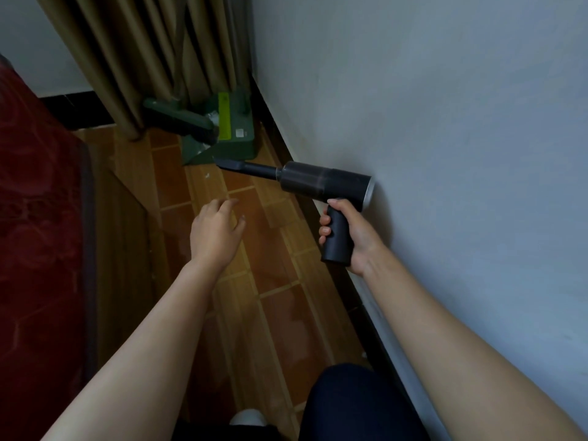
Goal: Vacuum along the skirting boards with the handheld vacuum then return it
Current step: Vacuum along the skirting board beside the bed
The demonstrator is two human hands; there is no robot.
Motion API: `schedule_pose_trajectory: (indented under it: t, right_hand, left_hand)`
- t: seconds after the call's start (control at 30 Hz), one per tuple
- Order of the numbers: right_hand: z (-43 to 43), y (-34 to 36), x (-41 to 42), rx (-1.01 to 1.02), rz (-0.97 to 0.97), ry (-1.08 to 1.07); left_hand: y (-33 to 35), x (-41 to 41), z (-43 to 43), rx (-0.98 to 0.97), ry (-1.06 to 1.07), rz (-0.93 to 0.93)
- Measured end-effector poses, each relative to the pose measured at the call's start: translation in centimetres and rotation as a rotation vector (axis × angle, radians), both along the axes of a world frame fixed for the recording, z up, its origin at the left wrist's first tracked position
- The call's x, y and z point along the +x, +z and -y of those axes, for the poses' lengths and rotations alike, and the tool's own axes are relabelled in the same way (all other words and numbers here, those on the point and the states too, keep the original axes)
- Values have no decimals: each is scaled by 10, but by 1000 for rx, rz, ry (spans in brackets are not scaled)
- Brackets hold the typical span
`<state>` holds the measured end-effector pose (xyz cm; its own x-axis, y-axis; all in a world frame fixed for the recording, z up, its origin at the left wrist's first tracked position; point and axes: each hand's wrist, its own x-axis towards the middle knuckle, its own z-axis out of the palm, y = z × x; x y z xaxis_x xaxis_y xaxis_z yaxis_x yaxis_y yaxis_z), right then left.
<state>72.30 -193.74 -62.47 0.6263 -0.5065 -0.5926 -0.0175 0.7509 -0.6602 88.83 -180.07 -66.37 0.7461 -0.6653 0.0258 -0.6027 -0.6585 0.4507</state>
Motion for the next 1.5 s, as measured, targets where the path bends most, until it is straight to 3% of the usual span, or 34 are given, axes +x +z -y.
schedule_pose_trajectory:
  t: [0.47,0.77,0.93,1.1,1.23,1.37,1.5]
  right_hand:
    - [-6,-1,-11,10,-4,-6]
    - [-9,-2,-12,-75,6,-7]
    - [-11,-12,-7,-162,-69,44]
    - [-17,-29,7,-270,-165,171]
    - [-23,-45,15,-473,-271,385]
    - [-30,-47,22,-669,-363,613]
    - [-37,-52,30,-702,-352,735]
  left_hand:
    - [-6,-6,-7,38,-28,1]
    - [0,-13,-5,-26,44,-132]
    - [-2,-14,-6,-111,101,-301]
    - [-6,-11,-2,-285,188,-581]
    - [-1,-17,6,-371,205,-742]
    - [3,-23,12,-414,178,-875]
    - [2,-25,16,-357,147,-905]
